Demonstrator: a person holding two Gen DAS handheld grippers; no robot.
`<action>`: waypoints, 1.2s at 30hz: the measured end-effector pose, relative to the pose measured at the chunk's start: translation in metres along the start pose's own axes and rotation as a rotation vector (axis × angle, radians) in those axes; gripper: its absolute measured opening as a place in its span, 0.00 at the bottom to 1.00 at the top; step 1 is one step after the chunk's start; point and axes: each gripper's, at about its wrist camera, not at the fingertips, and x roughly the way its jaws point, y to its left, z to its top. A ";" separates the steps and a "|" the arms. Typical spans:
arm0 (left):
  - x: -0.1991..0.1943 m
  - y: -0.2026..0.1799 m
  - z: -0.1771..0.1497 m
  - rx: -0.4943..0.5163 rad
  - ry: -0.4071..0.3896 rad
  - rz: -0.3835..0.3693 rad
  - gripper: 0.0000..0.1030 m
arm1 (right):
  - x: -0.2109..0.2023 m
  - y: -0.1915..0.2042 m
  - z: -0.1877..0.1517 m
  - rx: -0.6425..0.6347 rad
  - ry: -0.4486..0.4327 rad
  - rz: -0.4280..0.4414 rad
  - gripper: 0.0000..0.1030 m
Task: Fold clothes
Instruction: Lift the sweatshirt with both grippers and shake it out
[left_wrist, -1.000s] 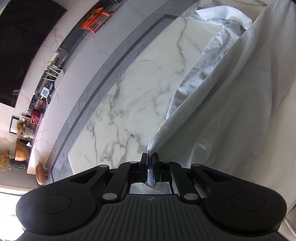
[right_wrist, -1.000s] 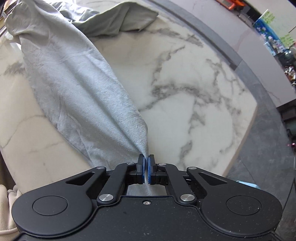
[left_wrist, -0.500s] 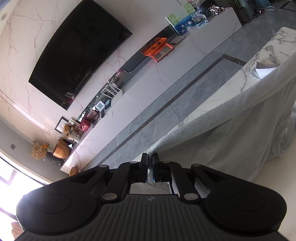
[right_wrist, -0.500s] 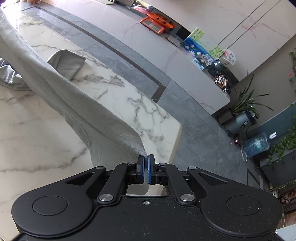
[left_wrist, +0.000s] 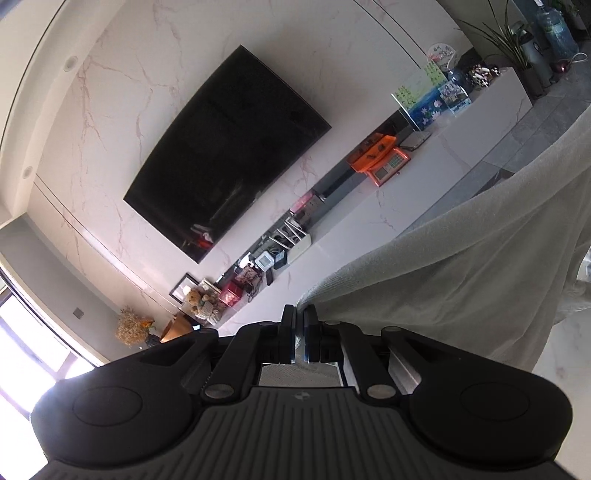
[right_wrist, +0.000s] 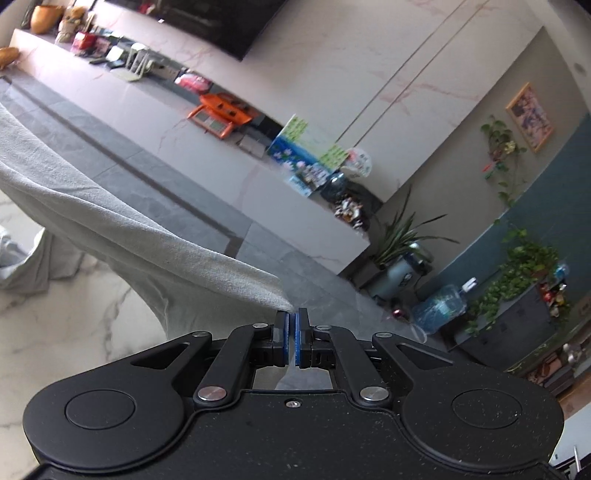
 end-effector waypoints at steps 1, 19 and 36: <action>-0.007 0.006 0.008 -0.002 -0.019 0.021 0.03 | -0.010 -0.010 0.008 0.021 -0.021 -0.033 0.00; -0.009 0.013 0.044 -0.006 -0.027 0.038 0.03 | -0.051 -0.061 0.044 0.112 -0.066 -0.142 0.01; 0.141 -0.019 0.034 -0.064 0.082 0.075 0.03 | 0.121 0.041 0.070 0.048 0.041 -0.060 0.00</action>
